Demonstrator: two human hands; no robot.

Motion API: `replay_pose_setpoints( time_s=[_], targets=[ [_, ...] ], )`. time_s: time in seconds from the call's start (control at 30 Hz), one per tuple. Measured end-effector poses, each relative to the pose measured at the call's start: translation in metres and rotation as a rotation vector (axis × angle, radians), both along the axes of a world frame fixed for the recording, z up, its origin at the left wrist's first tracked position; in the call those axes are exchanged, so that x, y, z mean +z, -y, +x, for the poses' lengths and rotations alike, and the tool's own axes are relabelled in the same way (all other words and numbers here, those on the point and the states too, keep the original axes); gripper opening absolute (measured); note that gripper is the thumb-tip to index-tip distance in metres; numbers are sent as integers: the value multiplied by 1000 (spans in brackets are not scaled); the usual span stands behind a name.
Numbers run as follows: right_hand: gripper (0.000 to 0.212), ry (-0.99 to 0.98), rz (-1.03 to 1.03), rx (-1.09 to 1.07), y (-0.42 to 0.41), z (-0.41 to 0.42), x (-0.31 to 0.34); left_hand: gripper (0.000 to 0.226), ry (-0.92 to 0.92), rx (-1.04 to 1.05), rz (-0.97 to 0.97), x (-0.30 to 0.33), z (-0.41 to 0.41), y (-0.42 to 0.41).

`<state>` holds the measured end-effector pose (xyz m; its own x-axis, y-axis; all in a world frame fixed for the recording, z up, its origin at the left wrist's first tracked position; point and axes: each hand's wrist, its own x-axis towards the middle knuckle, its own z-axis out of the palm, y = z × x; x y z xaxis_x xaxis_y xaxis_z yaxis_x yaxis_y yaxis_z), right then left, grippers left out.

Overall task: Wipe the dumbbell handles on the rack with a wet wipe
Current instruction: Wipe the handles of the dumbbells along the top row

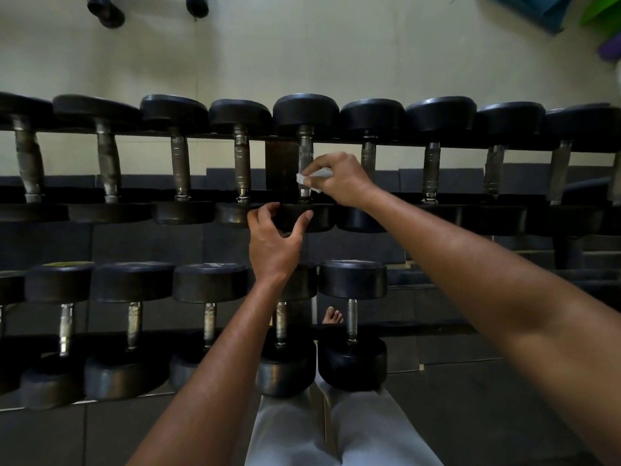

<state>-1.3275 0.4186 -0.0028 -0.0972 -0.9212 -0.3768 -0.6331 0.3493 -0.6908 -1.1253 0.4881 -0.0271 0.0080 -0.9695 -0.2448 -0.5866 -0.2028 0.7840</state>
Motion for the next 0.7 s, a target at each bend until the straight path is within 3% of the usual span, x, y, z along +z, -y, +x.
replay_pose_setpoints(
  time_s=[0.17, 0.23, 0.43, 0.7],
  targets=[
    [15, -260, -30, 373, -1, 7, -2, 75, -1, -3, 2, 1, 2, 1],
    [16, -299, -132, 376, 1, 6, -4, 76, -3, -5, 2, 1, 3, 1],
    [19, -389, -413, -99, 33, 9, -13, 71, -16, 15, -21, -2, 2, -2],
    [24, -153, -322, -394, 25, 25, -23, 71, -15, 19, -10, -1, 0, -2]
  ],
)
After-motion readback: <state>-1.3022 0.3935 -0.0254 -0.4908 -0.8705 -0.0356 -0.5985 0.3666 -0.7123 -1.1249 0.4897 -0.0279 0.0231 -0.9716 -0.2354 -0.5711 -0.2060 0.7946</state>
